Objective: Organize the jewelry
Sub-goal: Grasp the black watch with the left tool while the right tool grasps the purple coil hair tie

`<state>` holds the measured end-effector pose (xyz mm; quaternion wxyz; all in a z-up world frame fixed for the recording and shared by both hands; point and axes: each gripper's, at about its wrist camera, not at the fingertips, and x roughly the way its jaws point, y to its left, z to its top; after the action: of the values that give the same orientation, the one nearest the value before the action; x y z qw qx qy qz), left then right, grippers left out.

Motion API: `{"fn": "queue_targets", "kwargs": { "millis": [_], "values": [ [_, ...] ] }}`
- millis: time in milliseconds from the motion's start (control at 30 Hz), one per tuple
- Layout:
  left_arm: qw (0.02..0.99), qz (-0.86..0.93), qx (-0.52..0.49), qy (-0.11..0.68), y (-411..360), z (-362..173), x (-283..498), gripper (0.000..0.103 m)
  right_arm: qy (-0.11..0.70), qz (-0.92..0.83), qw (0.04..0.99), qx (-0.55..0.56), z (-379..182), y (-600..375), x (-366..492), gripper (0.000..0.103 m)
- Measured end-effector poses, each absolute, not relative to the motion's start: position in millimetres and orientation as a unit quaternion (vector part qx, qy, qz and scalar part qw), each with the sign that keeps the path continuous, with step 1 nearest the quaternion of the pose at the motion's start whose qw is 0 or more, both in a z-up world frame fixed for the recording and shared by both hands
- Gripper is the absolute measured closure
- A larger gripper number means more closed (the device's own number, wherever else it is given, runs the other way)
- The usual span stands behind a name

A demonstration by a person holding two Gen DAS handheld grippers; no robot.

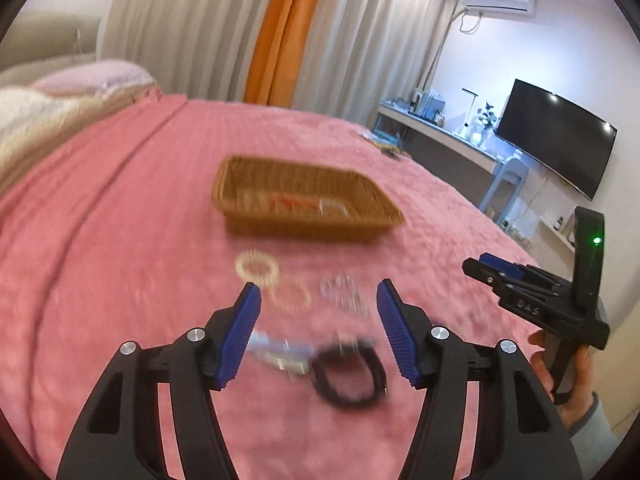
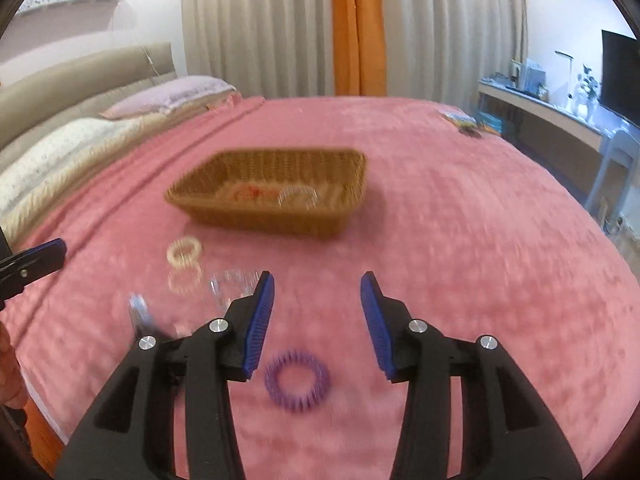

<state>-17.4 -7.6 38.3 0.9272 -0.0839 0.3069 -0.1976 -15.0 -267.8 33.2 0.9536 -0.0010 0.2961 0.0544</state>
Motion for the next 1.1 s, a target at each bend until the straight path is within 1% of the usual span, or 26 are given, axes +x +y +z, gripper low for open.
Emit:
{"fn": "queue_targets", "kwargs": {
  "millis": [100, 367, 533, 600, 667, 700, 833, 900, 933, 967, 1000, 1033, 1100],
  "values": [
    [0.918, -0.194, -0.094, 0.333, -3, 13, -25, 0.046, 0.314, 0.046, 0.948, 0.003, 14, -269, -21, 0.061],
    [0.896, -0.194, -0.107, 0.384, -18, -30, -16, 0.047, 0.369, 0.048, 0.928, 0.01, -32, -272, -15, 0.061],
    [0.886, -0.191, -0.113, 0.408, -25, -51, -4, 0.052, 0.388, 0.053, 0.92, 0.014, -44, -274, -6, 0.061],
    [0.882, -0.19, -0.116, 0.415, -26, -56, 1, 0.056, 0.392, 0.052, 0.918, 0.01, -44, -270, -5, 0.061],
    [0.883, -0.184, -0.112, 0.418, -27, -58, 2, 0.057, 0.398, 0.045, 0.916, 0.001, -46, -267, -3, 0.062],
    [0.883, -0.181, -0.108, 0.42, -28, -58, 2, 0.059, 0.398, 0.043, 0.916, -0.001, -46, -267, -2, 0.066],
    [0.886, -0.158, -0.073, 0.431, -40, -55, 3, 0.06, 0.402, 0.034, 0.915, -0.013, -48, -262, -1, 0.073],
    [0.886, -0.148, -0.057, 0.436, -46, -54, 2, 0.066, 0.404, 0.033, 0.914, -0.019, -48, -259, -1, 0.082],
    [0.885, -0.146, -0.053, 0.439, -48, -53, 1, 0.068, 0.405, 0.032, 0.914, -0.022, -48, -257, -1, 0.084],
    [0.885, -0.146, -0.049, 0.44, -49, -52, 0, 0.071, 0.405, 0.031, 0.913, -0.026, -48, -255, -1, 0.089],
    [0.884, -0.149, -0.045, 0.44, -50, -52, -1, 0.078, 0.406, 0.031, 0.913, -0.031, -48, -254, 0, 0.092],
    [0.883, -0.154, -0.043, 0.44, -51, -52, -3, 0.08, 0.405, 0.033, 0.913, -0.033, -47, -253, -1, 0.092],
    [0.886, -0.153, -0.038, 0.437, -52, -52, -6, 0.08, 0.405, 0.034, 0.913, -0.033, -47, -253, -1, 0.092]
  ]
}}
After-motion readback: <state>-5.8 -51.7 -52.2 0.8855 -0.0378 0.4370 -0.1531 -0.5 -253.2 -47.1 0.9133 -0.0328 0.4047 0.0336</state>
